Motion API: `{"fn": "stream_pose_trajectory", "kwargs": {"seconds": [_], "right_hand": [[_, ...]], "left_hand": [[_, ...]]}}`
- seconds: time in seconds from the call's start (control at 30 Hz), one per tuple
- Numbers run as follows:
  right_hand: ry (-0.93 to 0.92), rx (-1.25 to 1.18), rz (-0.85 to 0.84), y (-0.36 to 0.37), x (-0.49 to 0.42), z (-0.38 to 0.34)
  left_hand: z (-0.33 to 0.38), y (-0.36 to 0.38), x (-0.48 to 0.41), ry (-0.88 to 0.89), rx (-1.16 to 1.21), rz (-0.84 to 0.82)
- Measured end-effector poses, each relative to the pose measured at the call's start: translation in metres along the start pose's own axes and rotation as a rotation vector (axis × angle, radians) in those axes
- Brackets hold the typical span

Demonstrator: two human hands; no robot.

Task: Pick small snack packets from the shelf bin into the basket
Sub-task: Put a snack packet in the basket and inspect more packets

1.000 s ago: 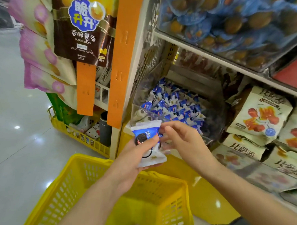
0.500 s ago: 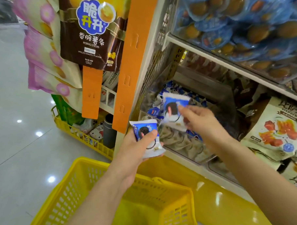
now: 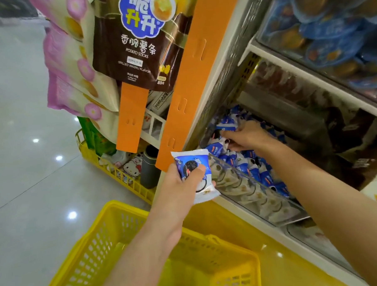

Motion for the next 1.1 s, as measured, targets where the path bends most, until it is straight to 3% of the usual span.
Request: {"fn": "stream_pose_trajectory", "kwargs": {"seconds": [0.3,0.5,0.7,0.83,1.03,1.1], "right_hand": [[0.023,0.143,-0.076,0.015,-0.012,-0.004],[-0.022,0.048,-0.070,0.010,-0.001,-0.002],[-0.464,0.028,0.257,-0.008,0.062,-0.004],[-0.673,-0.083,0.280,0.003,0.124,0.004],[-0.439,-0.246,0.089,0.026,0.160,0.032],[-0.357,-0.358,0.047,0.028,0.163,0.038]], "left_hand": [[0.000,0.007,-0.001,-0.004,-0.001,-0.018],[-0.001,0.006,-0.003,0.017,-0.026,-0.006],[-0.006,0.009,-0.003,-0.030,0.066,0.032],[-0.013,0.014,0.007,0.033,-0.015,-0.008],[-0.022,0.020,0.023,0.088,-0.025,-0.204],[-0.026,0.019,0.025,0.107,-0.047,-0.193]]}}
Point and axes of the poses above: each hand's wrist, its own x-axis away from the middle knuckle, its own y-axis out of the palm, z = x × y, the point moved 2 cm from there along -x, towards the middle knuckle
